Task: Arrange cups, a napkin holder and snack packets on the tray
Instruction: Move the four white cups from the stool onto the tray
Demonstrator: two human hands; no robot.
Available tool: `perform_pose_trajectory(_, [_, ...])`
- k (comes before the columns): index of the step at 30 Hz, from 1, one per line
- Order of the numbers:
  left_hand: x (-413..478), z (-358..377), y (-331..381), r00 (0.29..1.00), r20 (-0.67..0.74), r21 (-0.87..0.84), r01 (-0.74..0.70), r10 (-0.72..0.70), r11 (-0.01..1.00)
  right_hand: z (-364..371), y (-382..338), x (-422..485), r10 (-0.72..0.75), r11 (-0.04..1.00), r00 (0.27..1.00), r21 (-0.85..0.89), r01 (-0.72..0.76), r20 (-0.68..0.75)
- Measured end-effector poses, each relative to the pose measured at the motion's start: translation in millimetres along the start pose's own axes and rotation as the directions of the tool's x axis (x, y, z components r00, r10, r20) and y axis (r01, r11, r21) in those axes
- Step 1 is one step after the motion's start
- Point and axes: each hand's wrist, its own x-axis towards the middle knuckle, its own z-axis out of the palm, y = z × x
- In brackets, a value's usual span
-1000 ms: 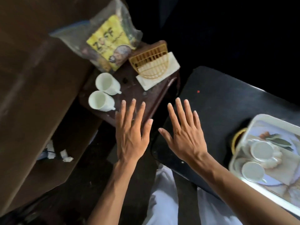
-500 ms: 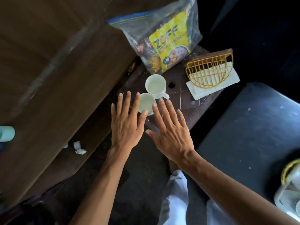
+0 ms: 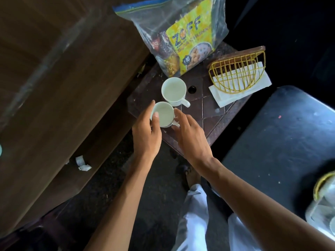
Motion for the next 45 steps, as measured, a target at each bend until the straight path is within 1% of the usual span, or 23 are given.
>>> perform_pose_trajectory(3, [-10, 0, 4, 0.998, -0.042, -0.051, 0.053, -0.055, 0.997, -7, 6, -3, -0.021, 1.000, 0.999, -0.007, 0.021, -0.028])
perform_pose_trajectory(6, [-29, 6, 7, 0.994, -0.049, -0.123, 0.089, -0.096, 0.988, -20, 9, -18, -0.013, 0.998, 0.993, 0.066, 0.020, -0.115])
perform_pose_trajectory(9, [-51, 18, 15, 0.986, -0.038, -0.232, 0.147, -0.160, 0.961, -35, 21, -39, 0.057, 0.985, 0.986, 0.170, -0.030, -0.156])
perform_pose_trajectory(12, [-74, 34, 29, 0.985, -0.020, -0.292, 0.158, -0.171, 0.943, -48, 41, -65, 0.130, 0.972, 0.964, 0.221, -0.078, -0.230])
perform_pose_trajectory(16, [-109, 64, 60, 0.982, 0.062, -0.348, 0.188, -0.178, 0.919, -80, 69, -111, 0.190, 0.961, 0.915, 0.260, -0.099, -0.357])
perform_pose_trajectory(18, [-129, 84, 78, 0.975, 0.118, -0.385, 0.221, -0.190, 0.896, -101, 85, -134, 0.215, 0.958, 0.894, 0.264, -0.115, -0.392])
perform_pose_trajectory(20, [-153, 107, 98, 0.966, 0.182, -0.411, 0.245, -0.184, 0.878, -123, 103, -160, 0.274, 0.945, 0.866, 0.284, -0.162, -0.418])
perform_pose_trajectory(22, [-180, 133, 121, 0.960, 0.235, -0.401, 0.239, -0.152, 0.884, -146, 124, -190, 0.341, 0.927, 0.828, 0.305, -0.218, -0.444])
perform_pose_trajectory(26, [-244, 187, 164, 0.936, 0.346, -0.404, 0.214, -0.068, 0.889, -190, 169, -259, 0.447, 0.894, 0.739, 0.279, -0.351, -0.504])
perform_pose_trajectory(28, [-274, 211, 182, 0.911, 0.412, -0.404, 0.213, -0.031, 0.890, -209, 190, -294, 0.485, 0.874, 0.689, 0.273, -0.402, -0.538])
perform_pose_trajectory(32, [-325, 255, 202, 0.844, 0.536, -0.361, 0.238, -0.008, 0.902, -235, 227, -358, 0.531, 0.844, 0.619, 0.301, -0.443, -0.579])
perform_pose_trajectory(37, [-368, 294, 209, 0.774, 0.633, -0.295, 0.281, -0.034, 0.914, -244, 275, -412, 0.610, 0.786, 0.553, 0.350, -0.509, -0.568])
perform_pose_trajectory(40, [-383, 307, 209, 0.757, 0.652, -0.262, 0.276, -0.042, 0.925, -241, 296, -427, 0.666, 0.744, 0.511, 0.426, -0.515, -0.544])
perform_pose_trajectory(45, [-394, 321, 203, 0.756, 0.648, -0.209, 0.292, -0.092, 0.933, -229, 316, -438, 0.671, 0.740, 0.512, 0.433, -0.515, -0.537])
